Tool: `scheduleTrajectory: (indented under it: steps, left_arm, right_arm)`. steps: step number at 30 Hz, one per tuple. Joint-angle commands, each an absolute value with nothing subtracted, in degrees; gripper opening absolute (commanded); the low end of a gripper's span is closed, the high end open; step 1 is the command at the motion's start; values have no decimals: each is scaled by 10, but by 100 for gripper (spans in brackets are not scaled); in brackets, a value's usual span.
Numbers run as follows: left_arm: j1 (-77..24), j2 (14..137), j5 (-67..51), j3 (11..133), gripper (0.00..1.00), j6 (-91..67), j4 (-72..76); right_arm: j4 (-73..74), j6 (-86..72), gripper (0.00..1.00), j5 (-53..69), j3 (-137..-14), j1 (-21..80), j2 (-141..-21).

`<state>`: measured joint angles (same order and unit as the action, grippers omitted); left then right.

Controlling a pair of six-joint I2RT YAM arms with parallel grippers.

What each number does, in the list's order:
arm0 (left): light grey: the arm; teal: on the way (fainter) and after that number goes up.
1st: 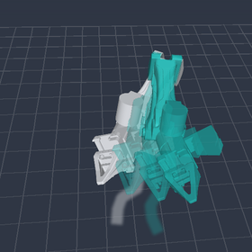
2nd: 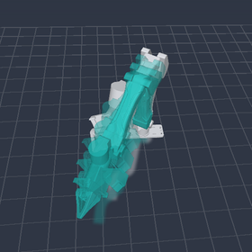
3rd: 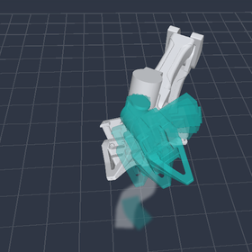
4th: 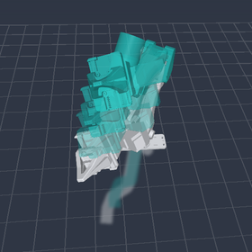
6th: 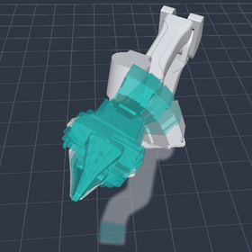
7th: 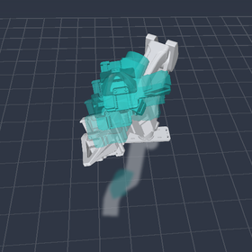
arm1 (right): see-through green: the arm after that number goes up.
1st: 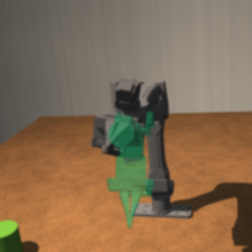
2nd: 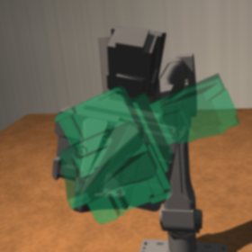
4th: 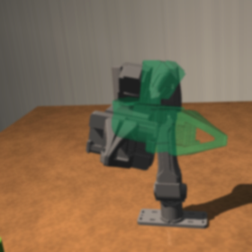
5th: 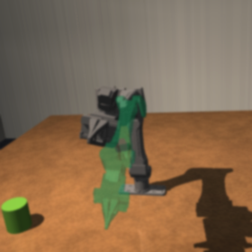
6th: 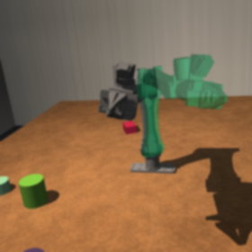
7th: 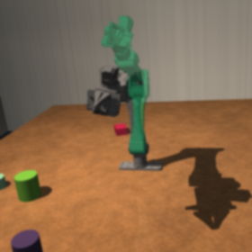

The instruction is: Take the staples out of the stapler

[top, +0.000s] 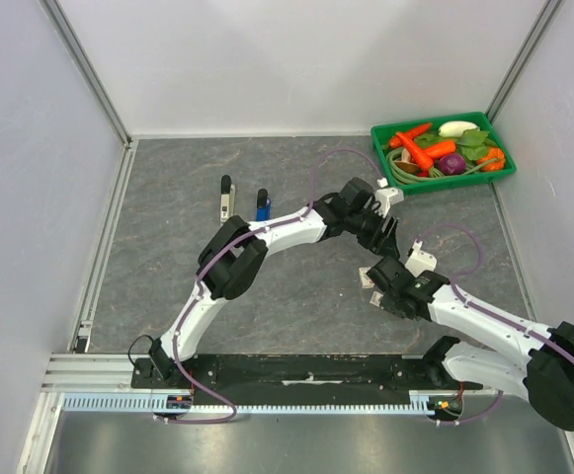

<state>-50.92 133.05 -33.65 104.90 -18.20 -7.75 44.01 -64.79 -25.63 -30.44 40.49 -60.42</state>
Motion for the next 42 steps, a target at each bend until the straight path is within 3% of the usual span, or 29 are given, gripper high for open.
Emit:
scheduleTrajectory:
  steps: [1,10,42]
  left_arm:
    - [-514,1363,-389,1079,63,-155,-69]
    - [-518,1376,-367,1048,61,-142,-102]
    - [-512,1175,-265,700,54,-116,-26]
  right_arm:
    - [445,-644,0,-263,-308,403,-595]
    - [447,-638,0,-261,-309,403,-585]
    - [439,-541,0,-312,-391,402,-697]
